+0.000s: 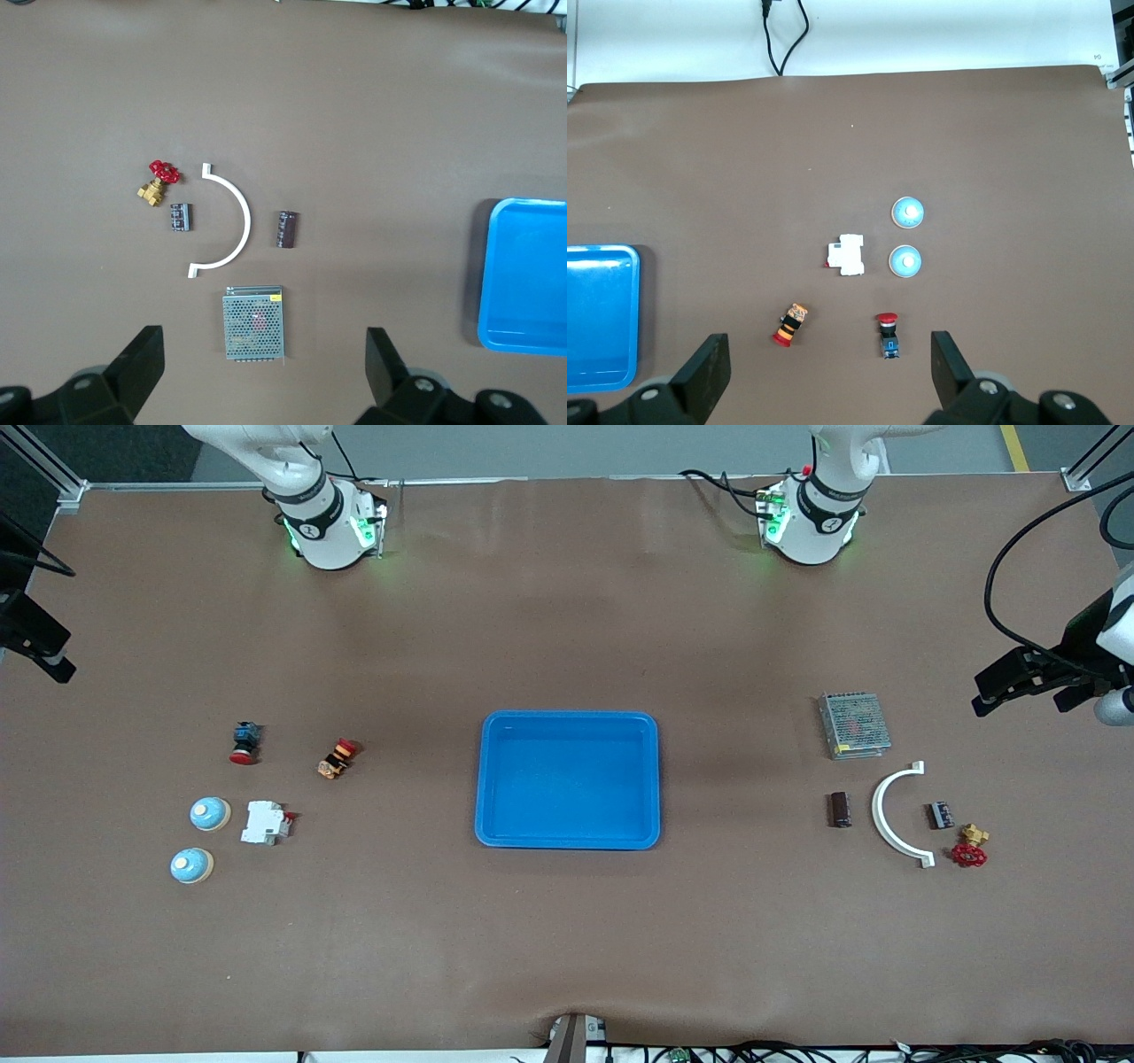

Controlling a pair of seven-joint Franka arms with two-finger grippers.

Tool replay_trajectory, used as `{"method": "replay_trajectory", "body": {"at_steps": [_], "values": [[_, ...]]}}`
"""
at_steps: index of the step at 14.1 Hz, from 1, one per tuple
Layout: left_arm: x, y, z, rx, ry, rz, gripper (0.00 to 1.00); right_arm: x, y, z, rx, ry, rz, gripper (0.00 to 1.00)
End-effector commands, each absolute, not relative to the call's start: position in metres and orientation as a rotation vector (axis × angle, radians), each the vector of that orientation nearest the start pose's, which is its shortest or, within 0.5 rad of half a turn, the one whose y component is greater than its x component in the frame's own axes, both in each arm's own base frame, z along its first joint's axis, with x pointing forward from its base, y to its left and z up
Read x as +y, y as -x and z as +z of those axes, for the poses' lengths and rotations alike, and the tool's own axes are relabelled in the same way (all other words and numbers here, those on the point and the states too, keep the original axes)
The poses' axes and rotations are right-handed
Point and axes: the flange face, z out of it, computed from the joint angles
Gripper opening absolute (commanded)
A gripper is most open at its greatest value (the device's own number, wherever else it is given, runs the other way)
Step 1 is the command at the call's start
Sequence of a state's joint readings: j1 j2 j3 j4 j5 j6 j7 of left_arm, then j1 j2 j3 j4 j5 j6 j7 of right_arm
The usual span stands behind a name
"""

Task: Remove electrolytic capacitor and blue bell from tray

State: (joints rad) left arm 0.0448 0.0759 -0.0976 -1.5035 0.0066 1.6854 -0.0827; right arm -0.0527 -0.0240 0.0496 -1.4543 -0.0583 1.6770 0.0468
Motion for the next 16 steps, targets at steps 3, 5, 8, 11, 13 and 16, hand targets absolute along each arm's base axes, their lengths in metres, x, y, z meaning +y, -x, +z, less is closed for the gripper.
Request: {"method": "replay_trajectory", "body": {"at_steps": [3, 5, 8, 11, 13, 16], "values": [[-0.032, -0.575, 0.632, -0.02, 3.159, -0.144, 1.0, -0.001, -0.546, 0.726, 0.09, 3.126, -0.45, 1.0], [-0.028, -0.579, 0.634, -0.004, 3.162, -0.154, 1.0, -0.004, -0.544, 0.73, 0.098, 3.128, -0.429, 1.0], [-0.026, -0.579, 0.633, -0.004, 3.161, -0.147, 1.0, -0.004, -0.54, 0.729, 0.099, 3.134, -0.375, 1.0], [-0.032, -0.578, 0.634, -0.011, 3.158, -0.149, 1.0, -0.01, -0.543, 0.721, 0.112, 3.142, -0.33, 1.0], [-0.03, -0.579, 0.633, -0.02, 3.159, -0.144, 1.0, -0.013, -0.549, 0.706, 0.124, 3.148, -0.253, 1.0], [-0.028, -0.581, 0.629, -0.028, 3.157, -0.135, 1.0, -0.02, -0.555, 0.687, 0.146, 3.152, -0.151, 1.0]]}}
